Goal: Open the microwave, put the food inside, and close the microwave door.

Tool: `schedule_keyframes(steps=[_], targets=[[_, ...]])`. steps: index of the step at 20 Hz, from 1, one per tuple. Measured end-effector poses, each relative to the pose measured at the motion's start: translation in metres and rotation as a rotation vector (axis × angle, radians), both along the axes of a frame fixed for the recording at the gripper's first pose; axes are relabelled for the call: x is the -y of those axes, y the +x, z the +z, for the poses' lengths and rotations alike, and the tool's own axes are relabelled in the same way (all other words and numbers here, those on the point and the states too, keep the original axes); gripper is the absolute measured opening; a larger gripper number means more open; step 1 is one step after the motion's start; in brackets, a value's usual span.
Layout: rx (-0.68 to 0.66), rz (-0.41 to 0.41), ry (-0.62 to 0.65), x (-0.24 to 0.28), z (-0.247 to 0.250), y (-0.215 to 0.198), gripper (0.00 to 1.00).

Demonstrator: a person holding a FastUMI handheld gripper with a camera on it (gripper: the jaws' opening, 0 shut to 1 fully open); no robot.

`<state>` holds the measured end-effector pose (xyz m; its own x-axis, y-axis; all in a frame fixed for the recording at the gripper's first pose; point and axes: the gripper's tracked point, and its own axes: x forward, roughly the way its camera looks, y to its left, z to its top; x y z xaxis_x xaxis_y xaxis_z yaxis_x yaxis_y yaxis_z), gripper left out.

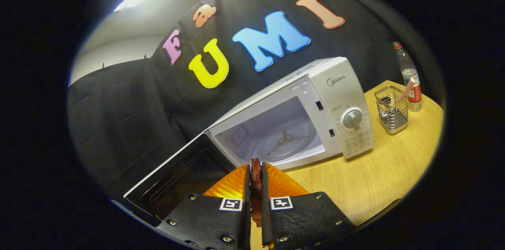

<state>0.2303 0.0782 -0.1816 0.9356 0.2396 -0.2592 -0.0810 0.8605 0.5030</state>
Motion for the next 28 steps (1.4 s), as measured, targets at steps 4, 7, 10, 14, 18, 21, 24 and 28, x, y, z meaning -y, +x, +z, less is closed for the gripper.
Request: schedule_keyframes(steps=[4, 7, 10, 14, 18, 21, 24, 28], targets=[[0.026, -0.079, 0.041, -0.014, -0.001, 0.055, 0.11], [0.028, -0.156, 0.05, -0.014, -0.012, 0.093, 0.11], [0.025, -0.231, 0.038, -0.011, -0.029, 0.126, 0.11], [0.035, -0.293, 0.036, -0.013, -0.042, 0.165, 0.11], [0.061, -0.355, 0.065, -0.016, -0.05, 0.196, 0.11], [0.089, -0.392, 0.038, -0.011, -0.058, 0.212, 0.11], [0.109, -0.431, 0.058, 0.0, -0.066, 0.228, 0.13], [0.076, -0.476, 0.008, 0.022, -0.089, 0.237, 0.21]])
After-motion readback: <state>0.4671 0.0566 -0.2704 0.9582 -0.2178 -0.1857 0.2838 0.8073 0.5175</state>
